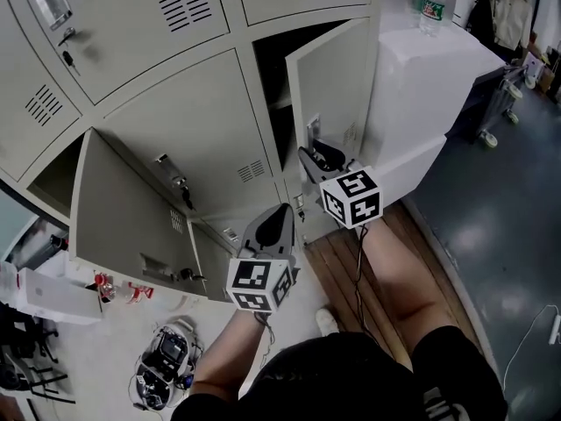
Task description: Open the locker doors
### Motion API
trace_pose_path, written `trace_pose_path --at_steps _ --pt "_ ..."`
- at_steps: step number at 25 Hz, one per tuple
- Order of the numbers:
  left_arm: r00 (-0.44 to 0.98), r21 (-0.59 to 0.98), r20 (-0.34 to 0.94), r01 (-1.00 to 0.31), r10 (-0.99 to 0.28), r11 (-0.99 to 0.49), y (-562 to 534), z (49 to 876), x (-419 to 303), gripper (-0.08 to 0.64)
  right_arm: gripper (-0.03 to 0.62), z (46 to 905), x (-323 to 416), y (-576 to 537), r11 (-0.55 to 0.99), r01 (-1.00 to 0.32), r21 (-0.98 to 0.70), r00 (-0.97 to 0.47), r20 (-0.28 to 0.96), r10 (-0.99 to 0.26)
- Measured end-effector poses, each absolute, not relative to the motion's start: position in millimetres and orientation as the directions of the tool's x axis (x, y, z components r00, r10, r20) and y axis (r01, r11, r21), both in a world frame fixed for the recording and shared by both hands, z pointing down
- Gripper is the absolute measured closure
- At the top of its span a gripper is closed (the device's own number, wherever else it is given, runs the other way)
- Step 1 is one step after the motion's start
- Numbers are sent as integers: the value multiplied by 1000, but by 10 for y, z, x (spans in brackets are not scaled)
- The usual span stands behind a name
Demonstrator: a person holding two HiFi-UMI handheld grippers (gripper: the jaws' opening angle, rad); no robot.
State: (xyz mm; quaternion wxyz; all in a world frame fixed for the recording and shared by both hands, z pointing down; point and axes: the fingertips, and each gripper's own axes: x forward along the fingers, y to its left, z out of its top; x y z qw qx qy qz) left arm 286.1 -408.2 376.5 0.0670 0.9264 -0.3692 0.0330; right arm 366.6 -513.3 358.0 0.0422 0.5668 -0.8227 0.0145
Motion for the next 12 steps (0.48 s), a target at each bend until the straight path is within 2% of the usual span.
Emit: trace_pose_path --at_steps 12 --pt "768 90 103 -640 -632 -763 -3897 3720 3032 561 478 3578 3891 -4788 461 -887 20 -459 64 -886"
